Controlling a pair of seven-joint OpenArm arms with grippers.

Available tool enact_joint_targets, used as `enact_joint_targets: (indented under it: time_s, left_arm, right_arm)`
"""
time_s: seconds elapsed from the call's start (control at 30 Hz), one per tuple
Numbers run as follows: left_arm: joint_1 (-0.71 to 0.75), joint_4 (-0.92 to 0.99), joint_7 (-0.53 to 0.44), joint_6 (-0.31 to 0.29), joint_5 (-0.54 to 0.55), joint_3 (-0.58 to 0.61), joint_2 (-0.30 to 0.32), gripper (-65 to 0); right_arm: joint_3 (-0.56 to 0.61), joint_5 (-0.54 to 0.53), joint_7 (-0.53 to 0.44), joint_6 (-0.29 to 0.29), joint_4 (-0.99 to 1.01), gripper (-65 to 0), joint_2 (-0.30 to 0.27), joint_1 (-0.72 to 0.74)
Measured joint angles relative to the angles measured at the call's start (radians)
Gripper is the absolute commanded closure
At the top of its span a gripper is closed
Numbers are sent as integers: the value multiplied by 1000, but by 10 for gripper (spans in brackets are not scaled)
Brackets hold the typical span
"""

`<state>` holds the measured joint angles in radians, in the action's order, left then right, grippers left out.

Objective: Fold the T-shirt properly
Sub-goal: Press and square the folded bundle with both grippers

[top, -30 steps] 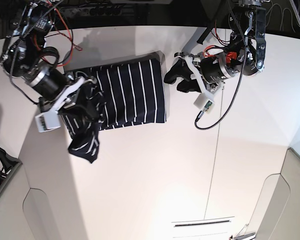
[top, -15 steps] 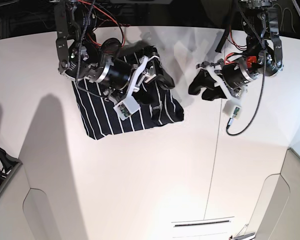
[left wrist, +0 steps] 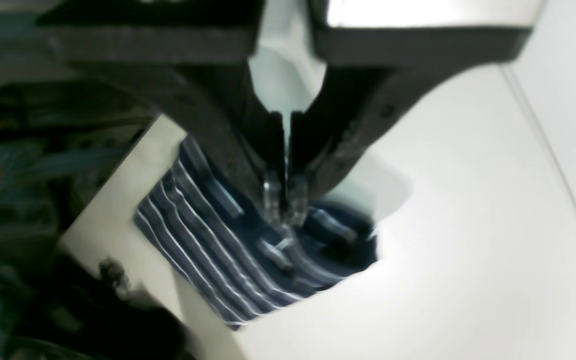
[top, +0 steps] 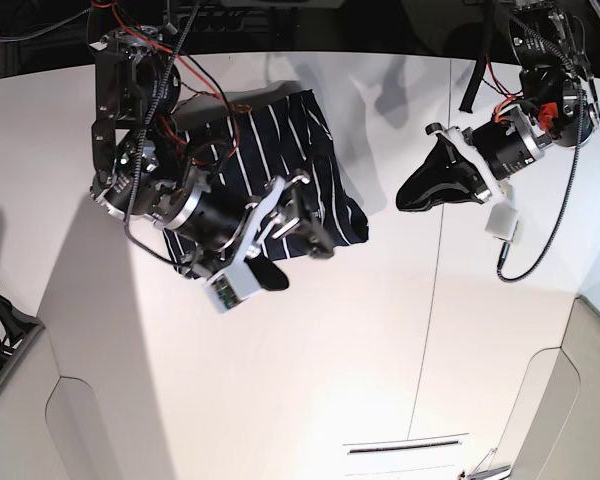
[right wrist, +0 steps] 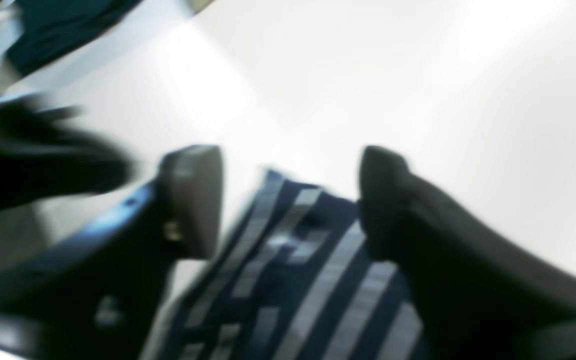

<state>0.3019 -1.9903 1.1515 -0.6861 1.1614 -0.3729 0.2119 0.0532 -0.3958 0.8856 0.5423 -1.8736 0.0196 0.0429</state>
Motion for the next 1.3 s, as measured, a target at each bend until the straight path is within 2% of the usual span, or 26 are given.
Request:
enact_joint_targets:
  time_s: [0.1, 0.2, 0.33, 0.53, 0.57, 0.67, 0.83, 0.97, 1.2, 1.3]
  left_arm:
    - [38, -110, 7, -2, -4, 66, 2, -13]
    - [35, -143, -1, -4, -24, 175, 1, -13]
    - [38, -129, -21, -3, -203, 332, -1, -13]
    - [36, -72, -162, -4, -396, 497, -2, -13]
    - [36, -43, -183, -3, -415, 513, -1, -13]
    - [32, 61, -237, -3, -439, 541, -1, -13]
    - [-21, 198, -237, -3, -480, 549, 0, -13]
    - [-60, 254, -239, -3, -506, 550, 3, -13]
    - [-189, 332, -244, 27, -616, 550, 4, -13]
    - [-237, 369, -271, 69, -654, 550, 3, -13]
  right_arm:
    - [-116, 11, -2, -8, 4, 0, 0, 26]
    - [-213, 6, -7, -11, 33, 0, -8, 62]
    - [-272, -1, -53, -10, 81, 0, -51, 79]
    - [-278, -1, -107, -7, 272, 0, -103, 142]
    - [-278, 1, -109, 8, 311, 0, -106, 154]
    - [-278, -1, -127, 39, 441, 0, -108, 188]
    - [-274, 1, -142, 40, 651, 0, -116, 260]
    - [-273, 0, -135, 41, 707, 0, -117, 255]
    - [-273, -163, -64, 54, 706, 0, -140, 186]
    - [-274, -233, -46, 61, 677, 0, -153, 130]
